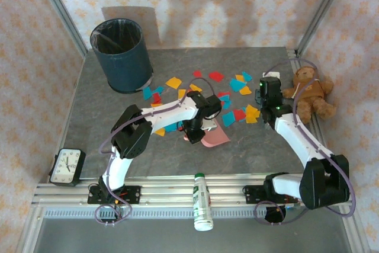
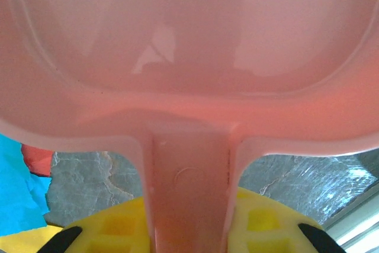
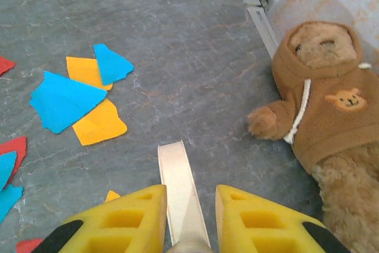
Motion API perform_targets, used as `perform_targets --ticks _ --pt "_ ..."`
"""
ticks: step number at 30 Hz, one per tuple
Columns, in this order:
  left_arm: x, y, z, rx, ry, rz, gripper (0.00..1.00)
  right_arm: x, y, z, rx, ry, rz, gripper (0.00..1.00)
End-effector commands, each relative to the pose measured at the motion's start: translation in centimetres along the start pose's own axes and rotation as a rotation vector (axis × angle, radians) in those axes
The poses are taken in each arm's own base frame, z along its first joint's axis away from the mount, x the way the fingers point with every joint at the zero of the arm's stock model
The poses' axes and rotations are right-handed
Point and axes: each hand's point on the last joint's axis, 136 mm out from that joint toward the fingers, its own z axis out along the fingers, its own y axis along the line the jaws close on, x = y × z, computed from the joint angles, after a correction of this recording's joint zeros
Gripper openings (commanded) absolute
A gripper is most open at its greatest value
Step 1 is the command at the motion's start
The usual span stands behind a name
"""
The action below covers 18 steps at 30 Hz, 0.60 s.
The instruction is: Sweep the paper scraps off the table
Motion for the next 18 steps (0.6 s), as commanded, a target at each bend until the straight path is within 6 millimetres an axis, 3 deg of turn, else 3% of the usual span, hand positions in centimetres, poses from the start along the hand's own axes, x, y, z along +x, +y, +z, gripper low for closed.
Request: perform_targets --ticks 1,18 --pt "0.1 -0.1 0.3 -0.003 0.043 0.005 0.00 0.7 1.5 0.3 -0.065 0.019 -0.043 0.00" --pt "-1.8 0.2 0.9 0.000 0.050 -0.016 0.00 3.5 6.4 -1.5 -0.274 0.087 -0.054 0.00"
